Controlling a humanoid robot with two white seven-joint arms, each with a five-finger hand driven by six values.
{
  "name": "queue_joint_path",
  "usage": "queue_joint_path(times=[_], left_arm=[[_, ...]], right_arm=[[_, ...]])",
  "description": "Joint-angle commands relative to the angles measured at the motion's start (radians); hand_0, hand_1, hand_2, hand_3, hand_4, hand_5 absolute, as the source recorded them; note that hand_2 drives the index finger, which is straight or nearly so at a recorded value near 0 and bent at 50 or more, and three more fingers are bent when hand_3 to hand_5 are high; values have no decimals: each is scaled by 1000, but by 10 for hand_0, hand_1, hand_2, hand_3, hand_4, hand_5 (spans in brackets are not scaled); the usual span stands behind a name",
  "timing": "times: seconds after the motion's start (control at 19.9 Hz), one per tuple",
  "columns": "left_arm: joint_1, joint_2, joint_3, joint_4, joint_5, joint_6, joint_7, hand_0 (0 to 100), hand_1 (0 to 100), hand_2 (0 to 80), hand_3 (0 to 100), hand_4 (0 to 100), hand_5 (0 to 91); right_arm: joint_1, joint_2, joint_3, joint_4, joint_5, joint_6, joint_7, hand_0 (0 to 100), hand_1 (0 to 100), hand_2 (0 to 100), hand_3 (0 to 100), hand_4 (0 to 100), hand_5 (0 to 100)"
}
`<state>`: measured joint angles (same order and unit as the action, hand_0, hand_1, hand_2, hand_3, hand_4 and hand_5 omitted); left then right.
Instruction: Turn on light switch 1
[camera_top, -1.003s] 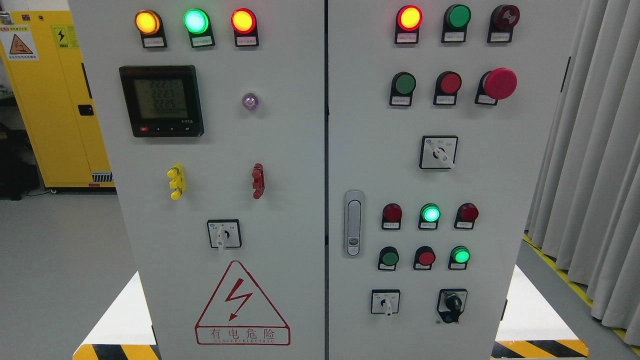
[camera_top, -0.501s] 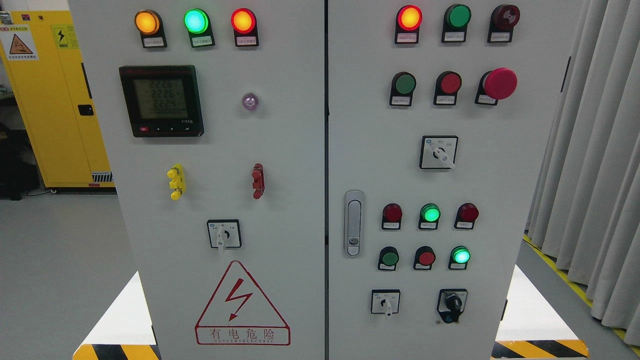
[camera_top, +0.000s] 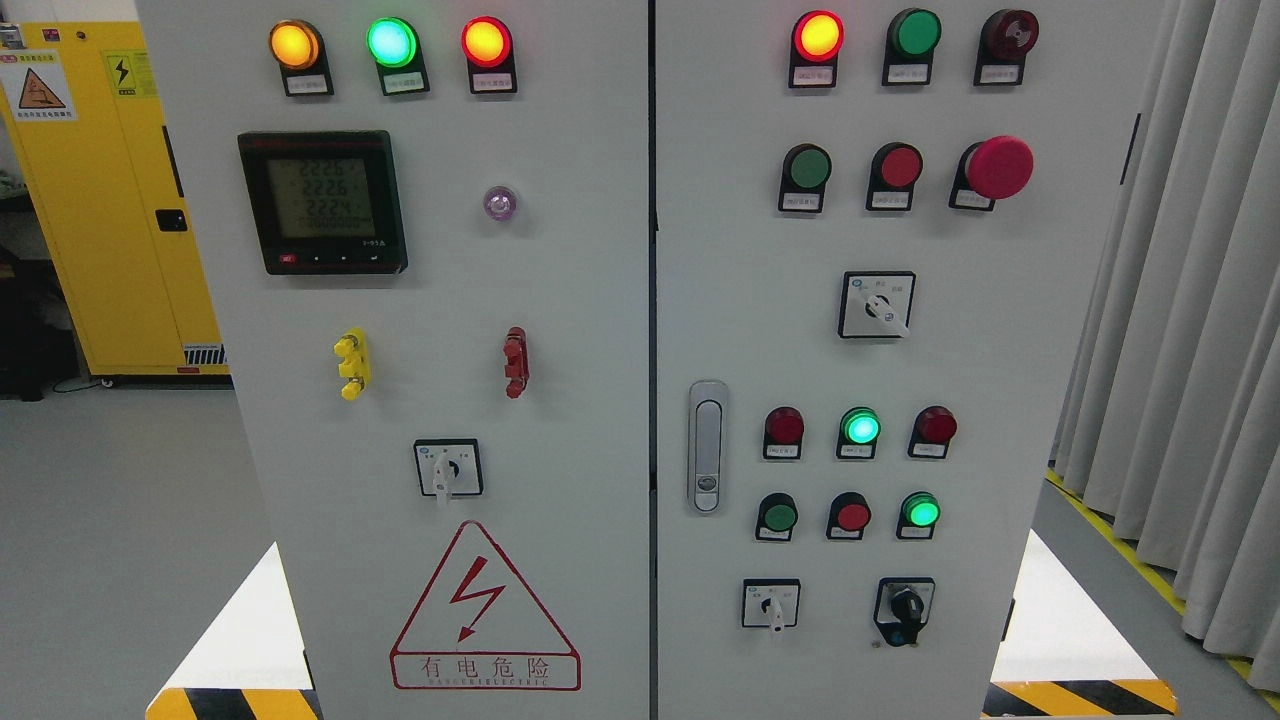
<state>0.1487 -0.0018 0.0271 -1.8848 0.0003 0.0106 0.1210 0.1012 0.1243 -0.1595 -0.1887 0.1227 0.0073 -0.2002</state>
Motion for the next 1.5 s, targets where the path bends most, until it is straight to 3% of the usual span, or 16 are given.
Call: queue_joint_path(times=[0.0,0.15,0.4,0.55,1.15,1.45], left_arm=[[-107,-33,7,-123,1,61,8,179,562,509,807,860,752],[-144,-35,7,-125,-2,89,9,188,567,518,809,862,757],[-242,-53,7,-125,-11,216,9,195,571,523,818,849,796],[-277,-53,7,-125,-46,250,11,198,585,525,820,842,796],[-388,-84,-6,-120,-66,403,77,235,645,519,841,842,799],[-409,-89,-26,-119,-68,437,106,162,699,519,850,841,796]], right_arm=[[0,0,0,0,0,0,1,0,500,40,0,0,0],[0,0,0,0,0,0,1,0,500,40,0,0,0],[0,0,0,0,0,0,1,0,500,40,0,0,0],[0,0,0,0,0,0,-1,0,500,40,0,0,0],[0,0,0,0,0,0,1,0,500,40,0,0,0],[0,0,0,0,0,0,1,0,500,40,0,0,0]])
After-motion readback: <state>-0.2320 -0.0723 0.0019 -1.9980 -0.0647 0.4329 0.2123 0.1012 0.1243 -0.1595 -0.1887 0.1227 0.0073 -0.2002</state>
